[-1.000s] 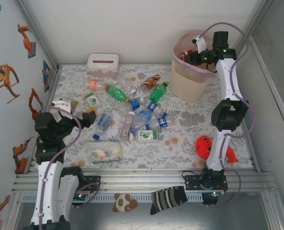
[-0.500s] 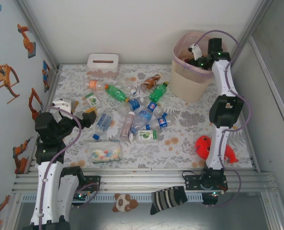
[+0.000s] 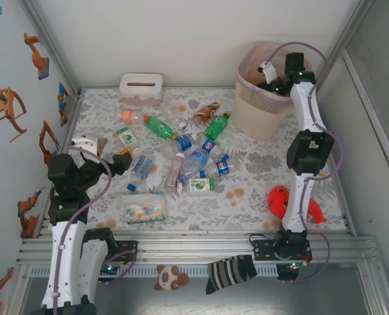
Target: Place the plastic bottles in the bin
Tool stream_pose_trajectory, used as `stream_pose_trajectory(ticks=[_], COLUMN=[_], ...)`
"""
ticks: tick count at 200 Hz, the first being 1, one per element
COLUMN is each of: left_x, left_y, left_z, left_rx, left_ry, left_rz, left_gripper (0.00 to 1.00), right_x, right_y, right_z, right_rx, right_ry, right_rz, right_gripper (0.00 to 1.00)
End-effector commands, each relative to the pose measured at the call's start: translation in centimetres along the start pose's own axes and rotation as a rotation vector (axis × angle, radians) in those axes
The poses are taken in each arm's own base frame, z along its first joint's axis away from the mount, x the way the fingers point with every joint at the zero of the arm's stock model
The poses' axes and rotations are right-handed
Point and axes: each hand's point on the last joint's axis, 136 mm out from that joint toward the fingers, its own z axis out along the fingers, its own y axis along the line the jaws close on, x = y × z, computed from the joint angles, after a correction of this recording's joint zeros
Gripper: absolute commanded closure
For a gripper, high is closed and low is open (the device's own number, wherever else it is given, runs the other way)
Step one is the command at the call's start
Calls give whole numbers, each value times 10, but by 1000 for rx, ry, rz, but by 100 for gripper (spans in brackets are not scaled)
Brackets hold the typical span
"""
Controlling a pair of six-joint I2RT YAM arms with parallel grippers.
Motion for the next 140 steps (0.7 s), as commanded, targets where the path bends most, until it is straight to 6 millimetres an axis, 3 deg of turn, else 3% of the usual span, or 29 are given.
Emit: stream_pose_trajectory(ticks=[1, 51, 140], left_x=[-16, -16, -16], left_y=[-7, -7, -7], left_z=[-4, -4, -4], left_rx=[15, 16, 20], left_ry=[-45, -46, -47], left_rz=[25, 25, 22], left_gripper=[4, 4, 4], right_x=[3, -29, -96], right_y=[4, 9, 28], right_z=[-2, -36, -129], right_rx=[-3, 61, 229], right_ry=[17, -47, -232], right_rz=[5, -39, -38], right_gripper=[23, 23, 28])
